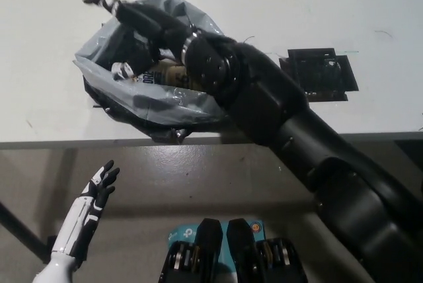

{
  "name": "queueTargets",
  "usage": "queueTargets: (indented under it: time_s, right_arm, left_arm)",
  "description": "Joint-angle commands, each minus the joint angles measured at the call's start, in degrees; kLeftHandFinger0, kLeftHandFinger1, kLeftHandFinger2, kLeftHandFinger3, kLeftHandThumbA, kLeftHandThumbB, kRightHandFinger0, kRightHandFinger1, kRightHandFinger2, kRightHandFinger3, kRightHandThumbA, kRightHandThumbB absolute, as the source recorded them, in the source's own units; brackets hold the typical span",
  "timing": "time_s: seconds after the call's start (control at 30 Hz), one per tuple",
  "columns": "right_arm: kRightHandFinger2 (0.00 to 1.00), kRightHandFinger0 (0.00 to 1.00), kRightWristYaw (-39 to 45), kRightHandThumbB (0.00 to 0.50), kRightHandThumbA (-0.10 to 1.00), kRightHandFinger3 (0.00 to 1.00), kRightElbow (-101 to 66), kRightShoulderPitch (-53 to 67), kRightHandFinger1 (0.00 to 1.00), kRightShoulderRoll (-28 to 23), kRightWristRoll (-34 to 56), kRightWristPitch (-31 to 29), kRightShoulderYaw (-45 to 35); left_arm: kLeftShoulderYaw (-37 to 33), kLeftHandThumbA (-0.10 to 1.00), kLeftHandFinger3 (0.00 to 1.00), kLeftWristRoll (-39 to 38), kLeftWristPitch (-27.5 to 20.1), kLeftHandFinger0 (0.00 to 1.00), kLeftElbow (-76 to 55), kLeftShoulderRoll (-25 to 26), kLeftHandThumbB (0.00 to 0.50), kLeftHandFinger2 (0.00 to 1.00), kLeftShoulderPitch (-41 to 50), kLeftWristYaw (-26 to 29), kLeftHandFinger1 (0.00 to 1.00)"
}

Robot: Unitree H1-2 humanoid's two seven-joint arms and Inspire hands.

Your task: Use the right hand to pick up a bottle of protein shake and place it into a plastic bag on the left side

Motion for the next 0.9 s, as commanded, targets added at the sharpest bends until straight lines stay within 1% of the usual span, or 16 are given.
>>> queueTargets:
  time_s: [0.0, 0.07, 0.1, 0.27, 0.33, 0.37, 0.4, 0.47, 0.5, 0.53, 0.57, 0.63, 0.67, 0.7, 0.77, 0.87]
  right_arm:
    - [1.00, 1.00, 10.1, 0.500, 0.93, 1.00, -34.2, -5.9, 1.00, -3.5, 16.6, 15.3, -12.9]
    - [1.00, 1.00, 9.7, 0.483, 0.90, 1.00, -42.0, -5.4, 1.00, -4.8, 17.8, 15.0, -14.4]
    - [1.00, 1.00, 9.3, 0.472, 0.95, 1.00, -46.8, -4.7, 1.00, -5.8, 16.7, 15.2, -14.5]
    - [1.00, 1.00, 8.1, 0.424, 1.00, 1.00, -64.7, 0.9, 1.00, -10.2, 14.9, 15.5, -16.4]
    - [1.00, 1.00, 7.7, 0.418, 0.95, 1.00, -74.2, 5.0, 1.00, -12.8, 17.8, 19.0, -19.2]
    - [1.00, 1.00, 7.1, 0.403, 0.93, 1.00, -79.2, 7.1, 1.00, -14.2, 20.2, 20.3, -20.9]
    - [1.00, 1.00, 6.4, 0.368, 0.90, 1.00, -83.7, 9.1, 1.00, -15.6, 22.7, 21.0, -22.4]
    - [1.00, 1.00, 4.2, 0.387, 0.92, 1.00, -91.4, 12.9, 1.00, -16.3, 24.5, 24.2, -24.7]
    - [1.00, 1.00, 2.5, 0.404, 0.94, 1.00, -95.6, 15.5, 1.00, -16.8, 25.3, 25.4, -25.8]
    - [1.00, 1.00, -0.1, 0.479, 0.80, 1.00, -100.5, 20.4, 1.00, -19.2, 28.4, 24.4, -27.6]
    - [1.00, 1.00, -1.5, 0.486, 0.76, 1.00, -101.9, 23.2, 1.00, -21.0, 30.5, 22.3, -28.3]
    - [1.00, 1.00, -4.2, 0.500, 0.84, 1.00, -102.2, 32.1, 1.00, -25.6, 34.0, 12.9, -29.9]
    - [1.00, 1.00, -5.2, 0.459, 0.81, 1.00, -102.2, 35.4, 1.00, -26.7, 35.6, 10.1, -30.5]
    - [1.00, 1.00, -6.6, 0.390, 0.73, 1.00, -102.2, 39.9, 1.00, -29.7, 41.4, 6.2, -30.9]
    - [1.00, 1.00, -8.0, 0.402, 0.68, 1.00, -102.2, 42.6, 1.00, -30.8, 45.4, 4.4, -30.8]
    - [1.00, 1.00, -10.0, 0.398, 0.72, 1.00, -102.2, 47.4, 1.00, -30.1, 48.9, 2.5, -32.3]
  left_arm:
    - [0.4, 1.00, 1.00, -0.7, -1.4, 1.00, -0.9, 0.6, 0.148, 1.00, -0.3, -0.1, 1.00]
    - [0.6, 1.00, 1.00, -1.1, -1.6, 1.00, -0.7, 0.4, 0.158, 1.00, -0.4, 0.1, 1.00]
    - [0.9, 1.00, 1.00, -1.3, -1.7, 1.00, -0.8, 0.4, 0.167, 1.00, 0.0, 0.3, 1.00]
    - [2.0, 1.00, 1.00, -1.6, -2.6, 1.00, -1.2, 0.8, 0.142, 1.00, 1.2, 0.9, 1.00]
    - [2.1, 1.00, 1.00, -1.2, -2.1, 1.00, -1.3, 0.8, 0.137, 1.00, 1.0, 1.1, 1.00]
    - [2.2, 1.00, 1.00, -0.7, -1.7, 1.00, -1.1, 1.0, 0.147, 1.00, 0.5, 1.3, 1.00]
    - [2.3, 1.00, 1.00, -0.9, -1.5, 1.00, -1.1, 1.1, 0.153, 1.00, 0.1, 1.2, 1.00]
    - [2.4, 1.00, 1.00, -2.0, -1.5, 1.00, -0.5, 1.0, 0.154, 1.00, -0.4, 0.8, 1.00]
    - [2.4, 1.00, 1.00, -1.7, -1.0, 1.00, -0.5, 1.2, 0.169, 1.00, -0.4, 0.8, 1.00]
    - [2.4, 1.00, 1.00, -1.4, -1.2, 1.00, 0.0, 1.3, 0.149, 1.00, -0.6, 0.9, 1.00]
    - [2.3, 1.00, 1.00, -1.1, -1.6, 1.00, 0.2, 1.4, 0.146, 1.00, -0.6, 0.9, 1.00]
    - [2.0, 1.00, 1.00, -0.7, -2.3, 1.00, 0.2, 1.2, 0.133, 1.00, 0.6, 1.0, 1.00]
    - [2.0, 1.00, 1.00, -0.6, -2.6, 1.00, 0.4, 1.2, 0.127, 1.00, 0.8, 1.0, 1.00]
    - [2.0, 1.00, 1.00, -0.4, -2.5, 1.00, 0.5, 1.2, 0.136, 1.00, 1.2, 1.1, 1.00]
    - [2.0, 1.00, 1.00, -0.6, -2.6, 1.00, 1.0, 0.8, 0.126, 1.00, 1.4, 1.2, 1.00]
    - [2.2, 1.00, 1.00, -0.3, -1.6, 1.00, 1.7, 0.0, 0.148, 1.00, 0.6, 2.1, 1.00]
